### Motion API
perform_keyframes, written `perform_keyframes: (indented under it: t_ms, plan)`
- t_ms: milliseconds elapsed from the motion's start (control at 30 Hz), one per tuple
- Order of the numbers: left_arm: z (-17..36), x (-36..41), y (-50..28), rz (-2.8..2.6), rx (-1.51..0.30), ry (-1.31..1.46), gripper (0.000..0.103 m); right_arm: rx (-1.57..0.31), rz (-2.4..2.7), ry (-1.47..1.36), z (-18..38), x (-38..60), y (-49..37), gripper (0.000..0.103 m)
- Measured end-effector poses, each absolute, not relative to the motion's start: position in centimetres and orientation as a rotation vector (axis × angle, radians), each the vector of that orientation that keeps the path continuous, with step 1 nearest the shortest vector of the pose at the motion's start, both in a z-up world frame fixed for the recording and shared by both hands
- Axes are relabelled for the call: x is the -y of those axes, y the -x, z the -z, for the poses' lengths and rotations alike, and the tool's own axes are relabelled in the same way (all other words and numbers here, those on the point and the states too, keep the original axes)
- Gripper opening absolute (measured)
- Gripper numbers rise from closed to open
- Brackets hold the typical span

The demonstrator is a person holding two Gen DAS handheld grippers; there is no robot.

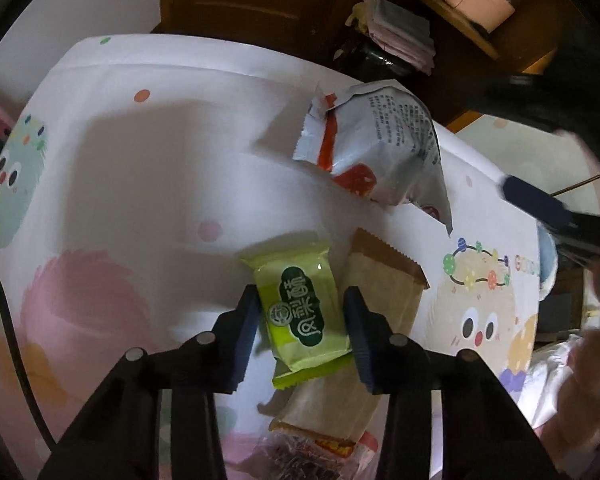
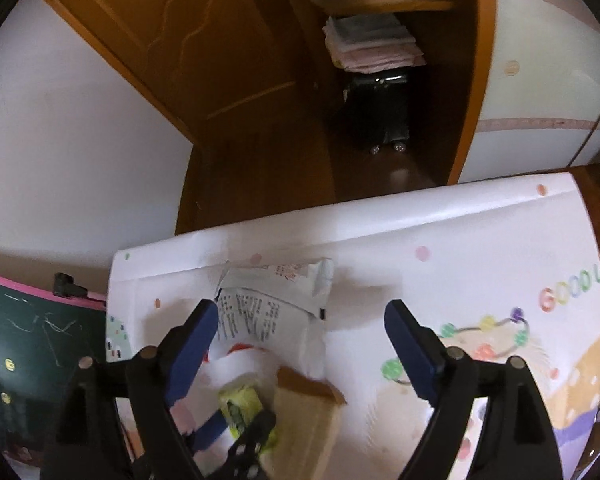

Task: Organize snacks
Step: 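Grasp the green-wrapped cake with the left gripper while the right grasps the white wrapper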

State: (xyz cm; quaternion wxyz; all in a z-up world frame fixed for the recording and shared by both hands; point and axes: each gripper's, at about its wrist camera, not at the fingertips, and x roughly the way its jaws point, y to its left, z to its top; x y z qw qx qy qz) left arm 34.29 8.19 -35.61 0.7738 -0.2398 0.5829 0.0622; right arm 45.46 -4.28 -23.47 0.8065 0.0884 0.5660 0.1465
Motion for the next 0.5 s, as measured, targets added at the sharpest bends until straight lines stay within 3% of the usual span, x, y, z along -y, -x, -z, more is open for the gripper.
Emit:
perform_keyframes:
  t_ms: [500]
  plan:
    - [36.0, -10.4, -32.0, -0.078, -1.262, 0.578, 0.035, -1.312, -0.341, -0.124, 28.1, 0.3, -47.5, 0.096]
